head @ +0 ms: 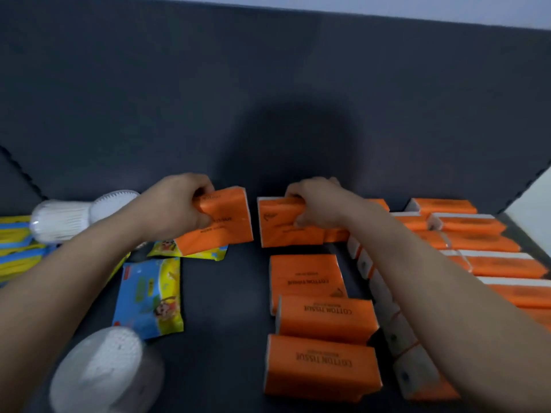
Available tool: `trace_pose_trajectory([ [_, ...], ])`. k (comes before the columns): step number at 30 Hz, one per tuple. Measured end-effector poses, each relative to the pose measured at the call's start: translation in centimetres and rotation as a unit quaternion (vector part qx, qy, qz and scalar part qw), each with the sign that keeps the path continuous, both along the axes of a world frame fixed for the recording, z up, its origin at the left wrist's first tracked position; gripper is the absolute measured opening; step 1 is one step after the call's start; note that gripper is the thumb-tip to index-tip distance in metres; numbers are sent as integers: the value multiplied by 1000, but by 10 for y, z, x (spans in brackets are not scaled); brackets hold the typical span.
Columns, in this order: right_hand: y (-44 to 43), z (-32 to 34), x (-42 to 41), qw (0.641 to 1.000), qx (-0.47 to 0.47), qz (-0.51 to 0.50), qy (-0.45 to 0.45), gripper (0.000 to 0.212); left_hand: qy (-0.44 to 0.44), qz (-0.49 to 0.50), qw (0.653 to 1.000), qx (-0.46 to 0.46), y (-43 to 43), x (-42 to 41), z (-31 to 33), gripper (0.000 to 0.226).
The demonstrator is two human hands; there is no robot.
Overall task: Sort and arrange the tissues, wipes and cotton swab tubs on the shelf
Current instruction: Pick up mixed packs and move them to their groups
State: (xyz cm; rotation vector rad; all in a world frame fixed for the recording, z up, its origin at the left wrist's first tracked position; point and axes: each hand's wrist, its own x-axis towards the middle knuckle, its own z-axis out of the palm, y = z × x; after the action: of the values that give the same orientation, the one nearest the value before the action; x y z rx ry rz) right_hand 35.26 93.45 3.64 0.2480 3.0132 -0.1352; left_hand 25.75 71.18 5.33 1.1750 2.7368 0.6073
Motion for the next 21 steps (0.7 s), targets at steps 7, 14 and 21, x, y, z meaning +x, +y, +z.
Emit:
trace_pose_trajectory([
  [7, 4, -19, -2, 998, 64, 8, 11, 46, -11, -45, 999, 23, 3, 8, -2, 30],
  [14, 21, -5, 12, 998, -34, -41, 41, 52, 18, -116, 992, -41, 41, 6, -14, 31],
  [21, 24, 11, 39, 992, -15, -100, 74, 39, 21, -159, 985, -57, 83, 13, -34, 33],
])
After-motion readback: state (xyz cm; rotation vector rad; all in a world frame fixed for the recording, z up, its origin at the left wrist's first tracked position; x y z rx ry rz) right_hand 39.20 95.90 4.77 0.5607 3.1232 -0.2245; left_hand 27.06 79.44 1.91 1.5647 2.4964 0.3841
